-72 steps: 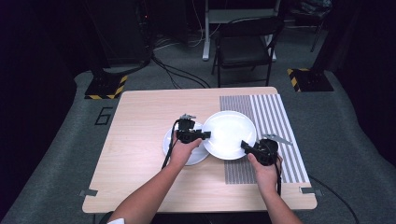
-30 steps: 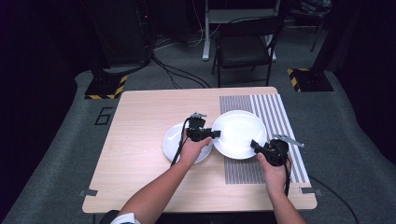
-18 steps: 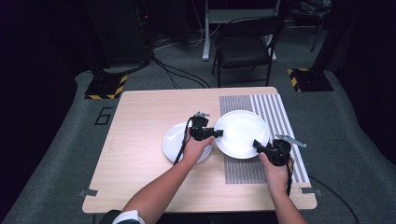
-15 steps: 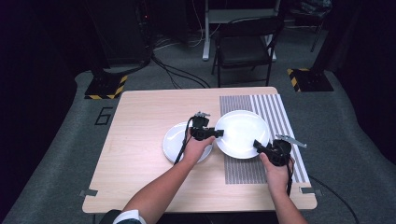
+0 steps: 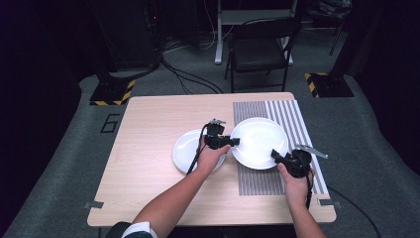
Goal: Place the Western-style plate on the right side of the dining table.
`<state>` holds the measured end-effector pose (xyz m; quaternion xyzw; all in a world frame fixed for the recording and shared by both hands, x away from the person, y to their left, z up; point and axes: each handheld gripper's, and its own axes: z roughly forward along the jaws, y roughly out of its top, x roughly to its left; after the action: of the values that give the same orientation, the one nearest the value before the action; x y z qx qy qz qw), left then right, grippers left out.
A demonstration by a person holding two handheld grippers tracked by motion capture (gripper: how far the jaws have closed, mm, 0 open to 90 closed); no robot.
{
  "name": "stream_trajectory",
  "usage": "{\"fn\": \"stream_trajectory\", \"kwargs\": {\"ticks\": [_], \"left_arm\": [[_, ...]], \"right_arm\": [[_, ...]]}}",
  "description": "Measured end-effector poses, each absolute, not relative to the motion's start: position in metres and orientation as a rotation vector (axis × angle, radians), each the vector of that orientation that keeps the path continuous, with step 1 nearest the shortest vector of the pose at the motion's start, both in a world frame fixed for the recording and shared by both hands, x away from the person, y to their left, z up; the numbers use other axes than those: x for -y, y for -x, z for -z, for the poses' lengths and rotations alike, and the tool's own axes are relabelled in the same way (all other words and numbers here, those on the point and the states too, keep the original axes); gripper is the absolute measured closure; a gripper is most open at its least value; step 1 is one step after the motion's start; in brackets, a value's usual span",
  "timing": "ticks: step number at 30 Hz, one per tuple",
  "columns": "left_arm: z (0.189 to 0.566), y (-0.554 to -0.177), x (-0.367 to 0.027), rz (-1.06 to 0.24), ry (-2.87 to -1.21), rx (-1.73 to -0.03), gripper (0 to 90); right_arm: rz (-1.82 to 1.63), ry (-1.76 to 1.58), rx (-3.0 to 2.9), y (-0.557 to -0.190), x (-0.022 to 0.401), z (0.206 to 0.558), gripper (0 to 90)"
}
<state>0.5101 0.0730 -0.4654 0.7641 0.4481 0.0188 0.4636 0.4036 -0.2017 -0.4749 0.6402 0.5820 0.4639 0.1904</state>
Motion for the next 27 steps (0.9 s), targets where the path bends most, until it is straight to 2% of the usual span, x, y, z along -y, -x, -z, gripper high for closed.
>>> {"fn": "stream_trajectory", "kwargs": {"ticks": [27], "left_arm": [[0.48, -0.52, -0.052, -0.001, -1.884, -1.097, 59.9]], "right_arm": [[-1.265, -1.838, -1.608, -0.408, 0.22, 0.485, 51.5]]}}
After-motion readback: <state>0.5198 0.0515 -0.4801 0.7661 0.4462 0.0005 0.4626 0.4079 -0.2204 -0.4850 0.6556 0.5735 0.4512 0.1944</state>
